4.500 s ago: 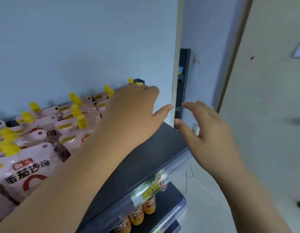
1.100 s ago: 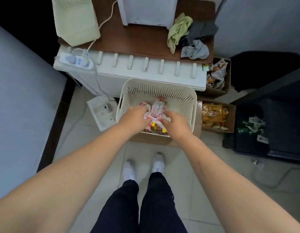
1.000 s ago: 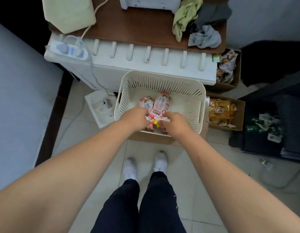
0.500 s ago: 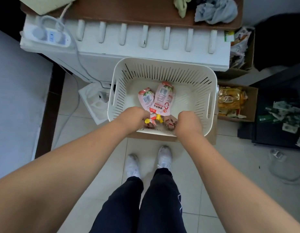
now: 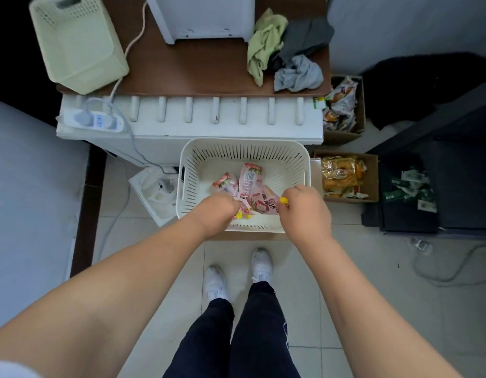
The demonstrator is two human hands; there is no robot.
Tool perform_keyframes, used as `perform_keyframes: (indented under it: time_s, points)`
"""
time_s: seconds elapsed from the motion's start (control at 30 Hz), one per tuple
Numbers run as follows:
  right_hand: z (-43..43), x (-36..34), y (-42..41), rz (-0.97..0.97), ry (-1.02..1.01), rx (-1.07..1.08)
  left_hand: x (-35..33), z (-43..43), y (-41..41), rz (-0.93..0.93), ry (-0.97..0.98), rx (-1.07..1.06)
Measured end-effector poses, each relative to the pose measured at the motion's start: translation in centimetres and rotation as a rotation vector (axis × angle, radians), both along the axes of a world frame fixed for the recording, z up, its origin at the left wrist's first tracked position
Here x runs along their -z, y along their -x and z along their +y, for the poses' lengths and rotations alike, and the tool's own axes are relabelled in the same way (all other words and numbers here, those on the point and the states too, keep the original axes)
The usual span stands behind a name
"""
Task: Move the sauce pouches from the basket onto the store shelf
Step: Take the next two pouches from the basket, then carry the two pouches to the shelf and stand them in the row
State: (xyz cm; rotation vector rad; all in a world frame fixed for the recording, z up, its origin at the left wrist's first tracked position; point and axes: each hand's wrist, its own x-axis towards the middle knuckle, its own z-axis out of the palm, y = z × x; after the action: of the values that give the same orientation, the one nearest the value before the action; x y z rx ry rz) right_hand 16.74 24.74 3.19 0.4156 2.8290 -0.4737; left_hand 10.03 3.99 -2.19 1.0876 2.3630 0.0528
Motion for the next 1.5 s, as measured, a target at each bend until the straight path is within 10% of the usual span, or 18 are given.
perform_keyframes:
  time_s: [0.53, 0.97, 1.5]
  points:
    - [1.7, 1.4, 0.1, 0.020, 0.113, -0.015, 1.2, 2.2, 2.1, 0.177, 0.017, 0.246]
    - [3.9, -18.7, -3.4, 0.141, 0.084, 0.027, -20.7, 3.1, 4.8, 0.275, -0.420, 0.304]
    - [0.3, -46.8, -46.9, 0.677, 0.033, 1.037, -48.9, 20.2, -26.2, 0.085, -0.888, 1.099]
